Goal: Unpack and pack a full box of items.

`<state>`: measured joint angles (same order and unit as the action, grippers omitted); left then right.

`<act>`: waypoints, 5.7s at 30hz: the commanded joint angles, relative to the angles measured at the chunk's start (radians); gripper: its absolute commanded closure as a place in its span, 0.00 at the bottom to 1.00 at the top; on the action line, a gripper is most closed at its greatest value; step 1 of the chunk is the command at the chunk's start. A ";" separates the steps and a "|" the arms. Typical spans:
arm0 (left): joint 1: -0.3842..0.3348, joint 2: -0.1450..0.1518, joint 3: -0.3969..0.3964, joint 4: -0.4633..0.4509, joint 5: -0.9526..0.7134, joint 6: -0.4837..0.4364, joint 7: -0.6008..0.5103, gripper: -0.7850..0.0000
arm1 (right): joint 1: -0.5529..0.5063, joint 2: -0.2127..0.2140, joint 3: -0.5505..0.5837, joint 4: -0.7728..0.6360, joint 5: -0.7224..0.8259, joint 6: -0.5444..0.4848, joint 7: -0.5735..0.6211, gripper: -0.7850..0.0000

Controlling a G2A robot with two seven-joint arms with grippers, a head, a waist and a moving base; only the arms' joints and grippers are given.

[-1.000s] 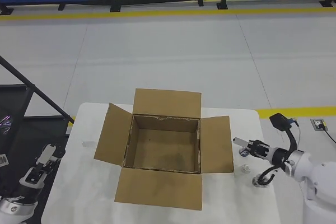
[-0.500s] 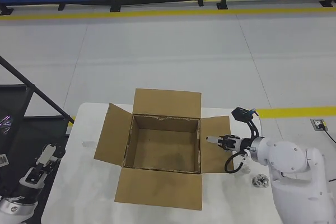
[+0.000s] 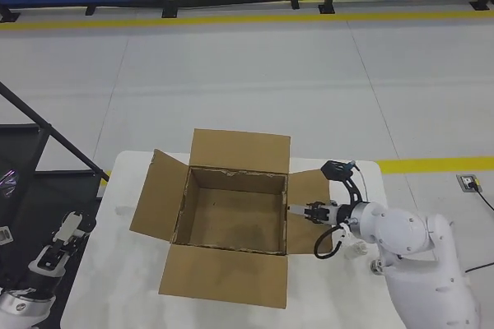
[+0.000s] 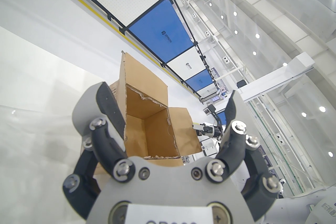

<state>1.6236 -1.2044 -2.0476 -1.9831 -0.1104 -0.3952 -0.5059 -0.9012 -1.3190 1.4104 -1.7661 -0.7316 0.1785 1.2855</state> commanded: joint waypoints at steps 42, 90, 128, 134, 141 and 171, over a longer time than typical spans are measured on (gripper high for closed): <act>0.000 0.000 0.000 0.000 0.000 0.000 0.000 0.00 | -0.363 0.108 0.412 0.055 -0.242 0.033 0.010 0.00; 0.000 0.000 0.000 0.000 0.000 0.000 0.000 0.00 | -0.267 0.147 0.391 -0.378 -0.334 0.246 0.110 1.00; 0.000 0.000 0.000 0.000 0.000 0.000 0.000 0.00 | 0.789 -0.490 -1.006 1.065 -0.004 0.313 -0.047 1.00; 0.000 0.000 0.000 0.000 0.000 0.000 0.000 0.00 | 0.798 -0.506 -1.002 1.090 0.013 0.302 -0.069 1.00; 0.000 0.000 0.000 0.000 0.000 0.000 0.000 0.00 | 0.798 -0.506 -1.002 1.090 0.013 0.302 -0.069 1.00; 0.000 0.000 0.000 0.000 0.000 0.000 0.000 0.00 | 0.713 -0.525 -0.848 1.385 0.152 0.062 -0.441 0.00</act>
<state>1.6236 -1.2044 -2.0476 -1.9831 -0.1104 -0.3952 -0.5059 -0.1890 -1.8420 0.5627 -0.3806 -0.5746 0.2393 0.8466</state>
